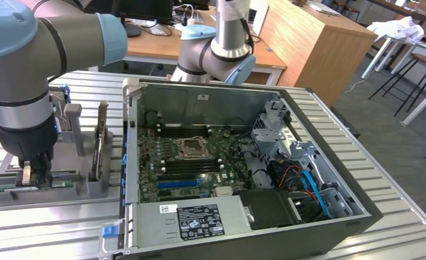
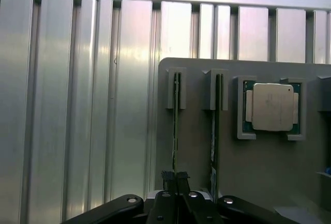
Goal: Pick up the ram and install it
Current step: 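Pick up the ram and move it above insertion slot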
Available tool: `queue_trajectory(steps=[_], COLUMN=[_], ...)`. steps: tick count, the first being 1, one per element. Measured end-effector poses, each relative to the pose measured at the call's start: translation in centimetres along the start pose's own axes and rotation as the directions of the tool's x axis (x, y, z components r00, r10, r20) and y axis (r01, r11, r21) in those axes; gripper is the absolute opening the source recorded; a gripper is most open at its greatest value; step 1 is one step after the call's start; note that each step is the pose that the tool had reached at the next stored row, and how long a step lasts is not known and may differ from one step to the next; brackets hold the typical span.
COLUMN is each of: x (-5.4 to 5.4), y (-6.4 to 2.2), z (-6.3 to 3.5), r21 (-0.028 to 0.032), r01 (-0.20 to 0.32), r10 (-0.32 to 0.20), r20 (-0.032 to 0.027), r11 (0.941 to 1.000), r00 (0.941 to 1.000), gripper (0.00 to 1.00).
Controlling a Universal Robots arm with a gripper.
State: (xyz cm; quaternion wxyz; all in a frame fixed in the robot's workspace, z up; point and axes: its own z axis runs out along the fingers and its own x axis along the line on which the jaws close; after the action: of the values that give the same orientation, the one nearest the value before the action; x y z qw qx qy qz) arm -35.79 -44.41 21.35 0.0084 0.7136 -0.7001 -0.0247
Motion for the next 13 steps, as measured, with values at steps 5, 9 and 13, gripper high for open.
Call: queue_trajectory(steps=[5, 9, 13], x=[0.0, 0.0, -0.1], y=[0.04, 0.07, 0.1], z=[-0.86, -1.6, -2.37], r21=[0.0, 0.0, 0.0], r01=[0.0, 0.0, 0.0], r10=[0.0, 0.0, 0.0], r20=[0.0001, 0.0001, 0.0], r11=[1.0, 1.0, 1.0], r00=[1.0, 1.0, 1.0], gripper=[0.11, 0.11, 0.11])
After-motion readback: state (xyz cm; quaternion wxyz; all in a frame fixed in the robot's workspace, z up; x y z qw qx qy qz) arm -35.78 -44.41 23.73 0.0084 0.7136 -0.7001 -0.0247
